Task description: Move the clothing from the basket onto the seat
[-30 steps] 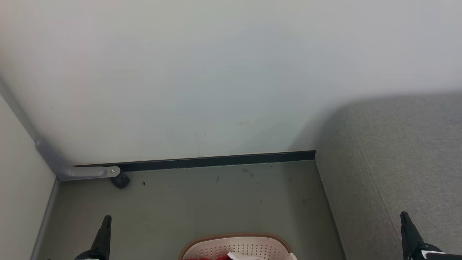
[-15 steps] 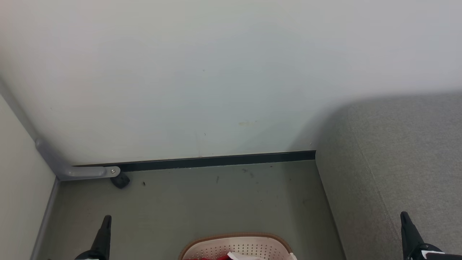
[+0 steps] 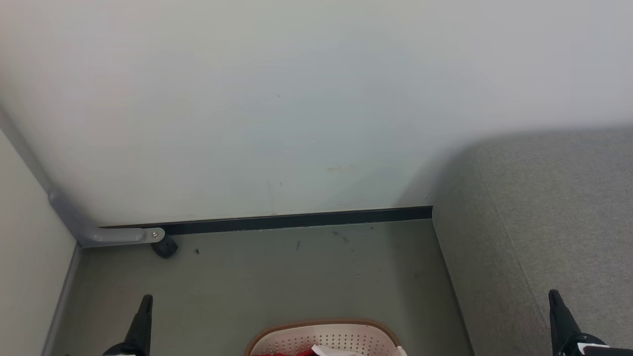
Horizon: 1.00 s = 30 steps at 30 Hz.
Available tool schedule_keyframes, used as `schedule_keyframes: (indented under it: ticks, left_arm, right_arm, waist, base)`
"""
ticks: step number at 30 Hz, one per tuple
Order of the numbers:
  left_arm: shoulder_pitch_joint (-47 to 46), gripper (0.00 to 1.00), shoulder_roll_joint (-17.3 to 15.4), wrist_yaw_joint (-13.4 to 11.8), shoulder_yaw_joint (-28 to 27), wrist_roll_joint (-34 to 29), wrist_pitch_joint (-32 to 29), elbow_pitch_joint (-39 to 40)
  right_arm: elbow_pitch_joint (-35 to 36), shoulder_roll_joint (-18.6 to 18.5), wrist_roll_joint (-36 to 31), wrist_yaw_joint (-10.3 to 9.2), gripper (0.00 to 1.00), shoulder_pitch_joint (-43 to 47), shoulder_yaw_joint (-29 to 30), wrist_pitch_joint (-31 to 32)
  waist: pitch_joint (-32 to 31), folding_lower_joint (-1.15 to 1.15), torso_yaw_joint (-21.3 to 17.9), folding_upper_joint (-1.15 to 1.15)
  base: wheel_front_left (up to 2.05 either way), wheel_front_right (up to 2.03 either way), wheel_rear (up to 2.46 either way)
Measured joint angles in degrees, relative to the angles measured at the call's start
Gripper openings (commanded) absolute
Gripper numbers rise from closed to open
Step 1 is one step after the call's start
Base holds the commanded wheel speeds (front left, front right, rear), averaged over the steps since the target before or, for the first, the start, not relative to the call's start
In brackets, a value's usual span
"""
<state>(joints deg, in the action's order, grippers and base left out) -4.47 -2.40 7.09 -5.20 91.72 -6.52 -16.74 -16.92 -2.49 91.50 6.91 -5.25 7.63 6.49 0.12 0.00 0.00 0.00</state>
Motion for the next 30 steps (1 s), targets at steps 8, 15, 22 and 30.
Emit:
schedule_keyframes:
  ticks: [8,15,22,30]
  left_arm:
    - [0.0,0.0,0.0,0.0,0.0,0.0,0.0,0.0]
    - [2.38,1.0,0.64,-0.08,0.33,-0.01,0.07,-2.4]
    - [2.33,1.0,0.6,-0.08,1.0,0.0,1.04,-1.9]
    - [2.27,1.0,0.59,-0.08,1.96,0.04,2.21,-1.04]
  right_arm:
    - [0.0,0.0,0.0,0.0,0.0,0.0,0.0,0.0]
    - [-2.23,0.79,-0.01,-0.19,1.0,2.15,-0.45,-0.1]
    - [-1.85,0.78,-0.01,-0.19,1.0,2.02,-1.59,-1.51]
    - [-1.13,0.76,-0.04,-0.18,1.0,1.07,-3.11,-3.1]
  waist:
    - [0.0,0.0,0.0,0.0]
    - [0.0,0.0,0.0,0.0]
    - [0.04,0.0,0.04,0.0]
    - [0.11,0.0,0.09,0.0]
  base:
    - [0.0,0.0,0.0]
    - [0.0,0.0,0.0]
    - [0.0,0.0,0.0]
    - [0.0,0.0,0.0]
